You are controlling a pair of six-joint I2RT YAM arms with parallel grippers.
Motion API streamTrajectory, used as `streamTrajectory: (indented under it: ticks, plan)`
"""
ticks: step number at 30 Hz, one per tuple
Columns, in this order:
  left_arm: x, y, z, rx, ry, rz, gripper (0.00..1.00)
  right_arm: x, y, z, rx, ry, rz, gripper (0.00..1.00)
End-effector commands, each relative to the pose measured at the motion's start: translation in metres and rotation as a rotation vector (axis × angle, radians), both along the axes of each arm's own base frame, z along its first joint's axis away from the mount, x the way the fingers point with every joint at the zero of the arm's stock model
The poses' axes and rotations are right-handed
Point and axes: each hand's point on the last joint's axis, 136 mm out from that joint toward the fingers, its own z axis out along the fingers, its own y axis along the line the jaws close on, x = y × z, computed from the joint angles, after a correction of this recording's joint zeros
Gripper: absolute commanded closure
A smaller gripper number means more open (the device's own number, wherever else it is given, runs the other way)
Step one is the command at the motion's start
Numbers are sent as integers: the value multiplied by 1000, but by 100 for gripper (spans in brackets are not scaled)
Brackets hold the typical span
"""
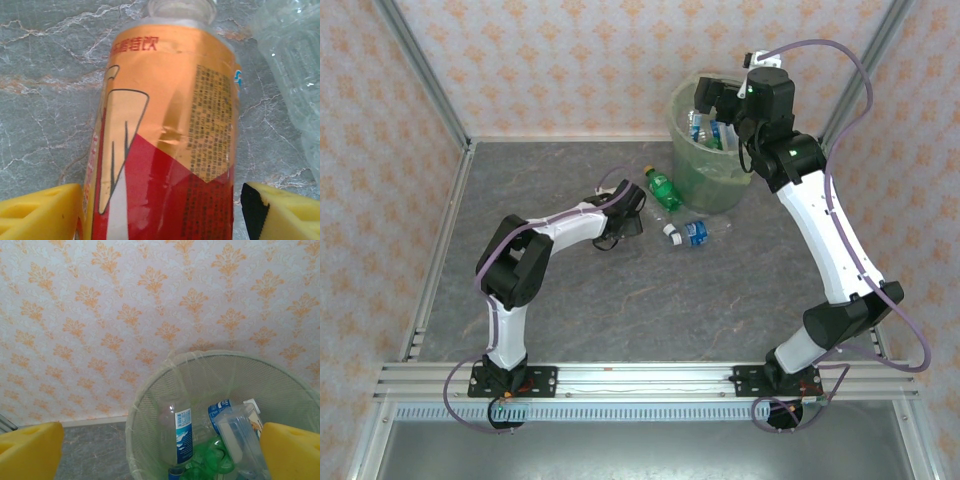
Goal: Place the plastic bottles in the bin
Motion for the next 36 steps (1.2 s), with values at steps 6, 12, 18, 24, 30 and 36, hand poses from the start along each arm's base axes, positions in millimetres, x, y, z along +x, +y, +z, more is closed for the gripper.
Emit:
streamTrajectory:
  ticks: [6,12,18,24,30,36]
  plan:
    - [13,4,-5,57,28,-76,15,-3,-2,11,-14,-24,-5,0]
    - [13,2,0,48,26,-87,11,-2,-2,9,-14,-20,-7,0]
    - [10,3,-8,48,45,-92,19,-1,0,8,-7,-18,-2,0]
    - [10,2,-6,24,35,-89,37,-3,1,8,0,-16,10,1]
    - [6,2,20,-19,-41,-92,40,-5,9,12,32,-19,53,0]
    - [-3,-4,85,-129,-245,-163,40,-7,33,17,99,-23,175,0]
